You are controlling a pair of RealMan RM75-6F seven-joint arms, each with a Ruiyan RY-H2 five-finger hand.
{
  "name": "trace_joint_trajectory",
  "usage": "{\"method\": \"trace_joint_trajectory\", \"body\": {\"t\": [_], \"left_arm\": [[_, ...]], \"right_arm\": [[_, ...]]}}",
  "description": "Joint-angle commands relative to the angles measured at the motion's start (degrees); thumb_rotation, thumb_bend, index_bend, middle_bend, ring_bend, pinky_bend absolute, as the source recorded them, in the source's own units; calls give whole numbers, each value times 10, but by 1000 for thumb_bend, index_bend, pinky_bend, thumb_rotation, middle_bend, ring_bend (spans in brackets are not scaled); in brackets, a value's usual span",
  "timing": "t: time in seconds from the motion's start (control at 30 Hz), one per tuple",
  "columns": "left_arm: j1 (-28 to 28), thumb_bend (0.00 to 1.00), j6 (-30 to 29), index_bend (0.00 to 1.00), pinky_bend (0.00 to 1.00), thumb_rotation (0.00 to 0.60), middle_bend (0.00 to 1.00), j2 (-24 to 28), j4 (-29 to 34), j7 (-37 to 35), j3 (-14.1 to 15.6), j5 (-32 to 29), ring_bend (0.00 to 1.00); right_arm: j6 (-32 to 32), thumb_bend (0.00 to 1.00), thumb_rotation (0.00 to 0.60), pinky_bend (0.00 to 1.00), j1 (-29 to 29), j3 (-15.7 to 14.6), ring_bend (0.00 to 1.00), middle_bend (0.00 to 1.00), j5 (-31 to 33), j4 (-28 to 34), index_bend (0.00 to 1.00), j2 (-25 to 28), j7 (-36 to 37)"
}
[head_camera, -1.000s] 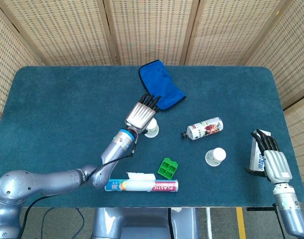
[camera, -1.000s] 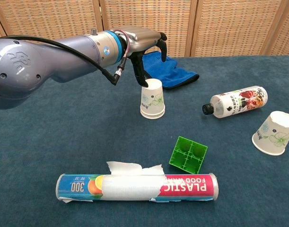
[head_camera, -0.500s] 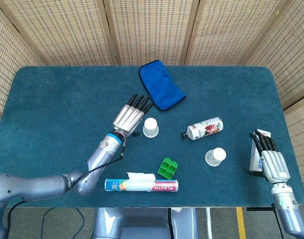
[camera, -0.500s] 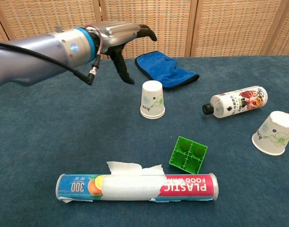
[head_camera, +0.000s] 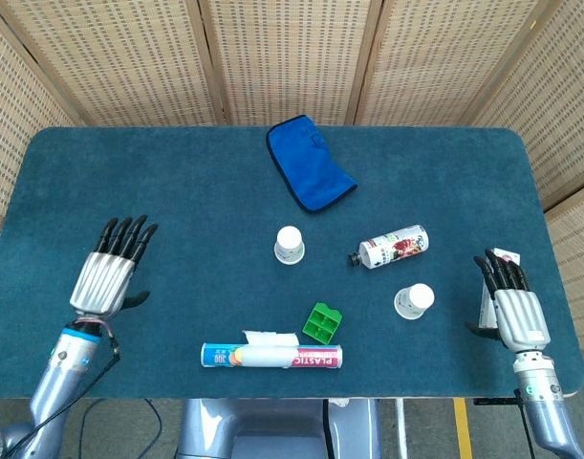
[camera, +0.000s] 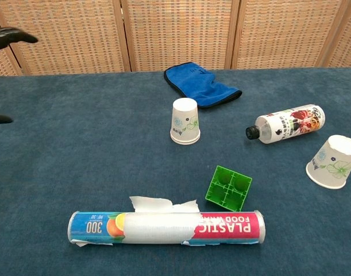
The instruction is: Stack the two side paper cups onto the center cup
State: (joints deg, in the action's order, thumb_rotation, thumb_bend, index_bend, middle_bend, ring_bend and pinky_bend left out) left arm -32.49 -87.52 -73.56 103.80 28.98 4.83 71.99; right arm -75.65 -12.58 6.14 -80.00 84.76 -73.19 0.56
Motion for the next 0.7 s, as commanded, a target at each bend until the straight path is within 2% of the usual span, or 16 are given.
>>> {"method": "trace_joint_trajectory", "body": {"t": [0.03,0.17,0.33,0.47,0.6,0.7], "left_arm": [[72,65,-58,1,0,600,0,4,-21,-8,49,52,0],[117,65,-76,3,0,600,0,1,-41,-28,68,73,0],[146,65,-80,4,0,600,0,-3,-58,-50,69,91,0],[155,65,-75,5,0,600,0,-2,-67,-61,65,100,0],[160,65,-65,6,0,600,0,2,-72,-73,59,109,0],[164,65,-57,6,0,600,0,8,-73,-87,49,112,0]], "right_arm": [[-10,16,600,0,-2,-1,0,0,-12,5,60,-7,-10],[-10,16,600,0,-13,5,0,0,-21,22,105,-8,-21],[-7,21,600,7,-31,19,0,12,-28,36,271,-12,-48],[11,64,600,31,-46,26,0,78,-20,52,393,-9,-77],[37,87,600,37,-61,29,0,78,-4,76,401,-1,-116],[58,87,600,31,-68,28,0,50,24,105,360,3,-158]]}}
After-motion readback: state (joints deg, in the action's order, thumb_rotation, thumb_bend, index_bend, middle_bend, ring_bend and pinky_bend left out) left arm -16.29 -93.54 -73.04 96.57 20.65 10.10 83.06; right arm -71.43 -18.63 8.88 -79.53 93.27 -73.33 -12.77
